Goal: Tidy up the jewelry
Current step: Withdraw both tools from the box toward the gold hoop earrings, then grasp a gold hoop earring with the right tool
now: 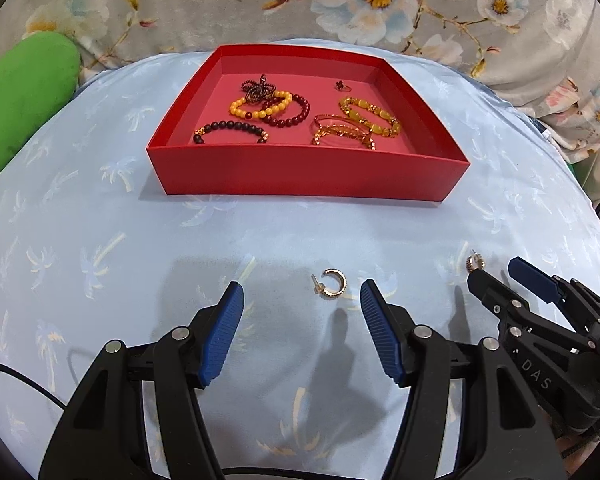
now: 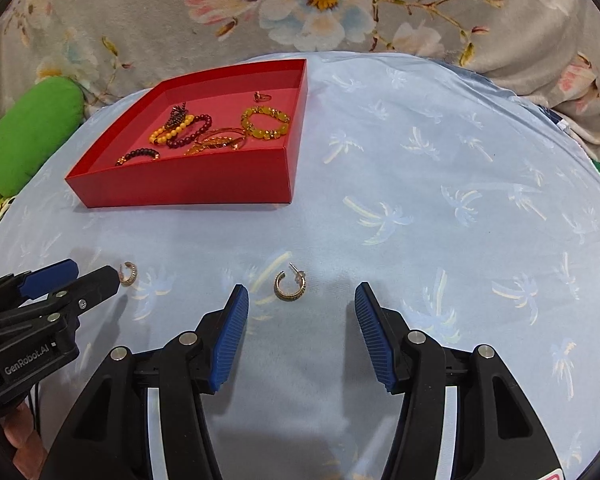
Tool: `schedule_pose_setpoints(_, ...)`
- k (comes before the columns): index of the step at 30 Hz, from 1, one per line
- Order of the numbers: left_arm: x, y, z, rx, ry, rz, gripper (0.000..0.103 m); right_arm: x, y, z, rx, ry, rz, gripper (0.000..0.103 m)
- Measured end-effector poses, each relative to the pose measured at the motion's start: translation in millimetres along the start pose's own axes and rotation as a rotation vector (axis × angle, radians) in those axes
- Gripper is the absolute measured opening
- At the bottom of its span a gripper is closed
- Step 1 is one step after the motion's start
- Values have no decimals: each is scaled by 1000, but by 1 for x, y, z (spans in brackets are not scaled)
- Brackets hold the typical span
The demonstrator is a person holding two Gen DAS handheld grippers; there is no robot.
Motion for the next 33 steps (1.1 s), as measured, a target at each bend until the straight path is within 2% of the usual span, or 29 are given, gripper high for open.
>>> schedule_pose_setpoints(8,-9,4,-7,18,-13,-17,58,-10,-2,-3,-2,17,0,44)
schedule_pose_setpoints(11,-10,4,-7,15,-18,-14,58,-12,-3,-4,7,29,9,36)
schedule_pose_setpoints(15,-9,5,-7,19,-12,-9,57,-10,-3,-5,17,21,12,16)
schedule_pose_setpoints(24,-11,6,-1,0,-13,-7,57,-2,6,-2,3,-2,0,16)
schedule_pose_setpoints(27,-14,3,0,-10,-29,-5,53,-1,8,-1,-12,-17,-7,16)
schedule_pose_setpoints(30,-17,0,2,-28,-38,-3,42,0,9,1,-26,-30,-13,16)
schedule_pose_setpoints(32,-18,0,4,-40,-35,-5,29,0,9,2,-31,-33,-14,16)
schedule_pose_setpoints(33,-18,0,5,-46,-34,-6,27,0,9,2,-34,-36,-16,16)
Point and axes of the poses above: each gripper's, at about its wrist camera, not at the fingertips, and x roughly against the way its jaws point, z to its right, y to its underside, the point moved 7 cm from there along -x, roughly the way its jaws point, and after that the axes turned 14 degrees about y, right-handed, at the moved point
